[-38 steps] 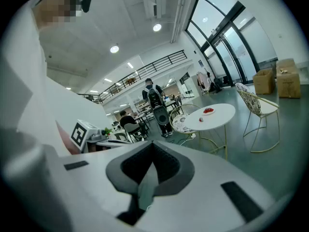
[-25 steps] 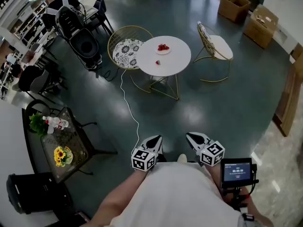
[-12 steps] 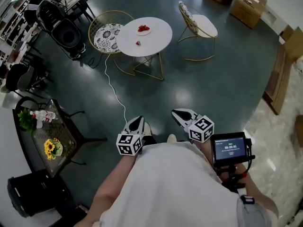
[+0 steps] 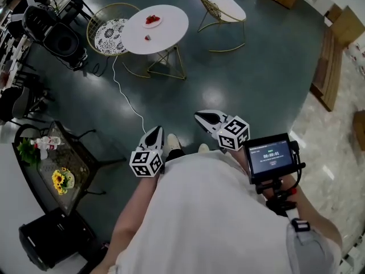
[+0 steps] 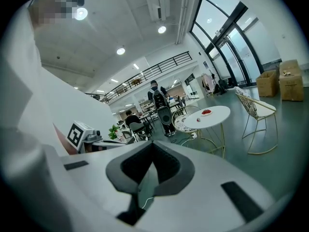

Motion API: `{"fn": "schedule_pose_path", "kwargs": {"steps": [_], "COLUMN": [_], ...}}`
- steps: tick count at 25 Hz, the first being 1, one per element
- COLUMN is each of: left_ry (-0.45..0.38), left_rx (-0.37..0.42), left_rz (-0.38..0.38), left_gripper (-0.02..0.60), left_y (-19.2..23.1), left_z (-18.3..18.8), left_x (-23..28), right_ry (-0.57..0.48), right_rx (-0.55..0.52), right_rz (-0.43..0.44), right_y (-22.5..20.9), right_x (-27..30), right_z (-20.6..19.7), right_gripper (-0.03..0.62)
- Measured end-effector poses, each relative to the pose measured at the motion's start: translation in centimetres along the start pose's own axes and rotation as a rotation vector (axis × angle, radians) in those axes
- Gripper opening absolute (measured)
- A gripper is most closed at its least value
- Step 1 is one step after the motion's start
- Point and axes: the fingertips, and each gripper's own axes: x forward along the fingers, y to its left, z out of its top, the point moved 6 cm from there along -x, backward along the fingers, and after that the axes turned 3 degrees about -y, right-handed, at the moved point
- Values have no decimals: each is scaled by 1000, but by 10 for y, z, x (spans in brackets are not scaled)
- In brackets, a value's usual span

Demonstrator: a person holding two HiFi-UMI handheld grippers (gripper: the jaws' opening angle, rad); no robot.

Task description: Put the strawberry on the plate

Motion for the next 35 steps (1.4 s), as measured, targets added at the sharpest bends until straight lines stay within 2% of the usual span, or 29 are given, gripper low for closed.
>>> {"fn": "schedule_pose_path", "kwargs": {"steps": [8, 35], "left_ry": [-7, -11], "left_rx": [29, 37], "left_rz": [-10, -24], "left_gripper": [6, 6], "left_y": [-3, -12], "left_z": [4, 10], "left_x": [5, 15], "right_ry": [-3, -9], "right_rx": [8, 26], "right_rz": [-16, -30], "right_y": [-6, -18], "right_x": [-4, -12], "right_z": [-1, 0], "right_gripper": [6, 6]}}
